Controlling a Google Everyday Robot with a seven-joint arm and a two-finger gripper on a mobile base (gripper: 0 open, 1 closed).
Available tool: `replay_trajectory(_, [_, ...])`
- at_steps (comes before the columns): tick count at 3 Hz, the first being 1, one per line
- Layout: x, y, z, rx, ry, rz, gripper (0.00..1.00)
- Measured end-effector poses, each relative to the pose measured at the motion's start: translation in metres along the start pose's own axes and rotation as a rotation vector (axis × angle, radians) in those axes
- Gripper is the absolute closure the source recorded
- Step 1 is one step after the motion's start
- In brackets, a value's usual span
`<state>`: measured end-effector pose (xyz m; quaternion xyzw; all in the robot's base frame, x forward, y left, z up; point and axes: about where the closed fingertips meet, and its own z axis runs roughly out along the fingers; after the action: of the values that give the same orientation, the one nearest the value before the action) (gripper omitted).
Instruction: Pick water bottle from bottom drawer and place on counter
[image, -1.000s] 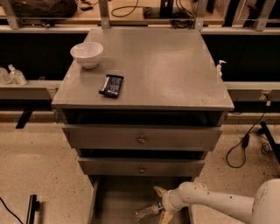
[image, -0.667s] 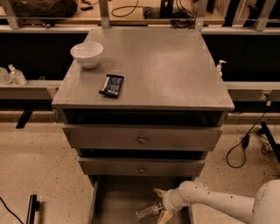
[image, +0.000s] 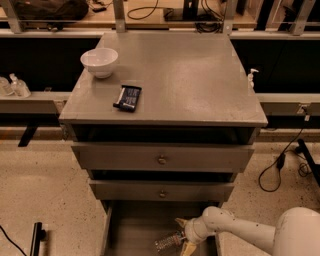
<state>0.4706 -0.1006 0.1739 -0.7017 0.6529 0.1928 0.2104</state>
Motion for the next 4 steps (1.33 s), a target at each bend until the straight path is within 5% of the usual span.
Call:
replay_trajectory(1, [0.006,-0.002,0.010,-0.001,-0.003,0.004,0.11])
replay_trajectory(3, [0.000,-0.002,0.000,-0.001,-0.003,0.004,0.39])
replay_trajectory(4, [-0.001,-0.002,-0.002,-0.001,-0.003,0.004,0.36])
